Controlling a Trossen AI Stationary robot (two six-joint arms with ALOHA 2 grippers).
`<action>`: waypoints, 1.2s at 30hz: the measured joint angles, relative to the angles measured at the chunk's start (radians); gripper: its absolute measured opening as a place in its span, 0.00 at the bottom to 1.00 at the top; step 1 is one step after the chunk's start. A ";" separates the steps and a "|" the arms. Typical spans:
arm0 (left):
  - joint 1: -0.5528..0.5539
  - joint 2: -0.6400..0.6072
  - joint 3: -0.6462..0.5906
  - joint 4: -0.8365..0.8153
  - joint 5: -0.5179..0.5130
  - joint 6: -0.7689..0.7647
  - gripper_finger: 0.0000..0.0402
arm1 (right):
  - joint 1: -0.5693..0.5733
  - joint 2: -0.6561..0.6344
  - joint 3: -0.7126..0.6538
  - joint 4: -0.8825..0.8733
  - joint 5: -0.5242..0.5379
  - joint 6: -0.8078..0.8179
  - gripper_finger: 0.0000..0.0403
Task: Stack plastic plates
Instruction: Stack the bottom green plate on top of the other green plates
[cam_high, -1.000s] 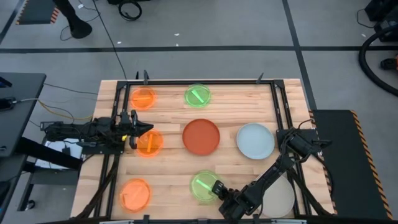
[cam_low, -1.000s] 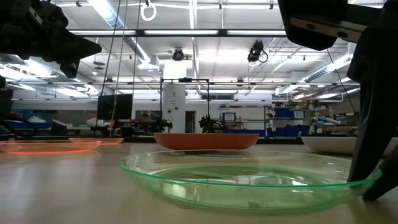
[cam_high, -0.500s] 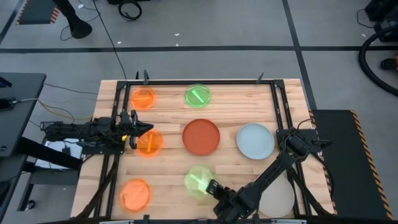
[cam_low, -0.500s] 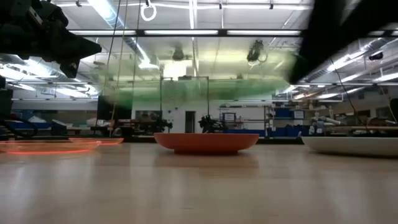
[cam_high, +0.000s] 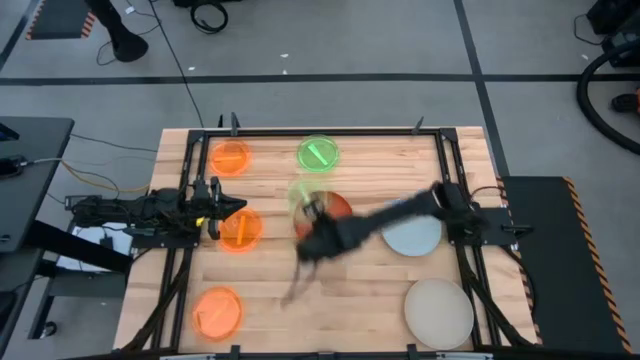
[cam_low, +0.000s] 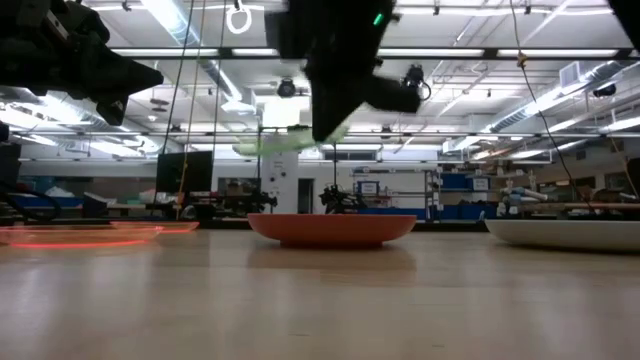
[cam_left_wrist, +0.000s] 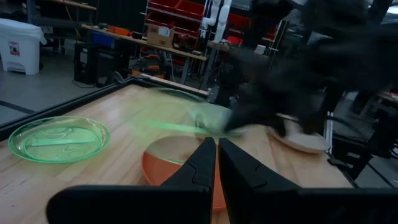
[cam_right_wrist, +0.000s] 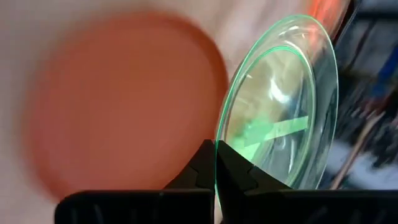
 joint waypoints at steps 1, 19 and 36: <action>0.000 0.000 0.000 0.000 0.000 0.000 0.07 | -0.049 0.000 0.000 0.000 -0.010 -0.001 0.02; 0.000 0.000 0.000 0.000 0.000 0.000 0.07 | -0.527 -0.002 -0.098 0.272 -0.296 -0.038 0.02; 0.000 0.000 0.000 0.000 0.000 0.000 0.07 | -0.525 -0.003 -0.205 0.469 -0.369 -0.080 0.02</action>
